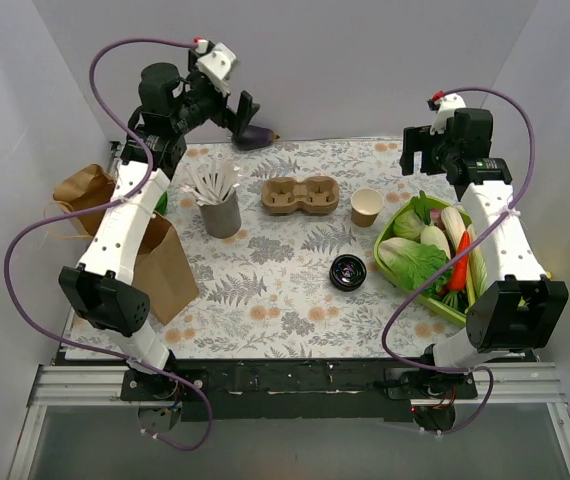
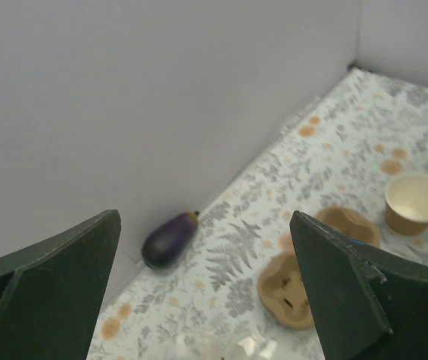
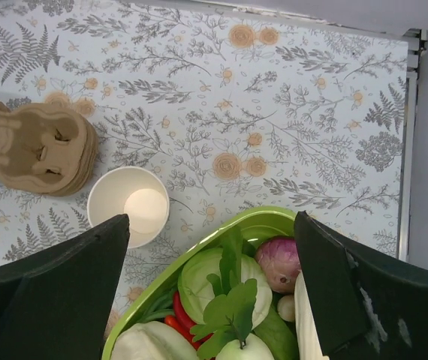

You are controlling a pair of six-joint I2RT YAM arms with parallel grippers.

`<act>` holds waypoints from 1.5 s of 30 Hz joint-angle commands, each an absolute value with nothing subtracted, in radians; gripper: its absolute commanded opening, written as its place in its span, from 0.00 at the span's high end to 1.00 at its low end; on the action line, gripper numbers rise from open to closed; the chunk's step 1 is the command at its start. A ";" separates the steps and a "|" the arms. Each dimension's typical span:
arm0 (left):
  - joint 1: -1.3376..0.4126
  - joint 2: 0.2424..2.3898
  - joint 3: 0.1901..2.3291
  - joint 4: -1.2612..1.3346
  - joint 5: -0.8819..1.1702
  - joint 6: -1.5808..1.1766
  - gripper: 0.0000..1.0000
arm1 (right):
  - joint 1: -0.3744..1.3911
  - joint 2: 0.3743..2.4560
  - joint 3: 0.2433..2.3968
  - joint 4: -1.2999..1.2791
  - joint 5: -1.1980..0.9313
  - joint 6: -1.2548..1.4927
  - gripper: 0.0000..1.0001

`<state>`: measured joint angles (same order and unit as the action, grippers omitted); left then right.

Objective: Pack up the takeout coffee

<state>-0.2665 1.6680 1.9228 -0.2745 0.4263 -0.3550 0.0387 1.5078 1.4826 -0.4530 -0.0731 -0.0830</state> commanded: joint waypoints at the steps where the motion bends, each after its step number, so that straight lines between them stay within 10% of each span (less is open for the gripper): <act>1: -0.336 1.646 1.920 -0.484 0.535 -0.223 0.02 | 0.037 1.477 1.525 -0.457 -0.089 -0.115 0.02; 13: -0.414 1.666 1.668 -0.988 0.706 0.140 0.02 | 0.038 1.408 1.427 -0.437 -0.400 -0.379 0.05; 19: -0.413 1.652 1.548 -1.204 0.514 0.267 0.18 | 0.038 1.373 1.341 -0.436 -0.400 -0.382 0.07; 35: -0.285 1.388 1.284 -1.334 0.026 0.284 0.25 | 0.051 1.439 1.335 -0.462 -0.475 -0.449 0.09; 45: -0.256 1.259 1.178 -1.270 0.205 0.267 0.21 | 0.101 1.554 1.400 -0.557 -0.486 -0.612 0.16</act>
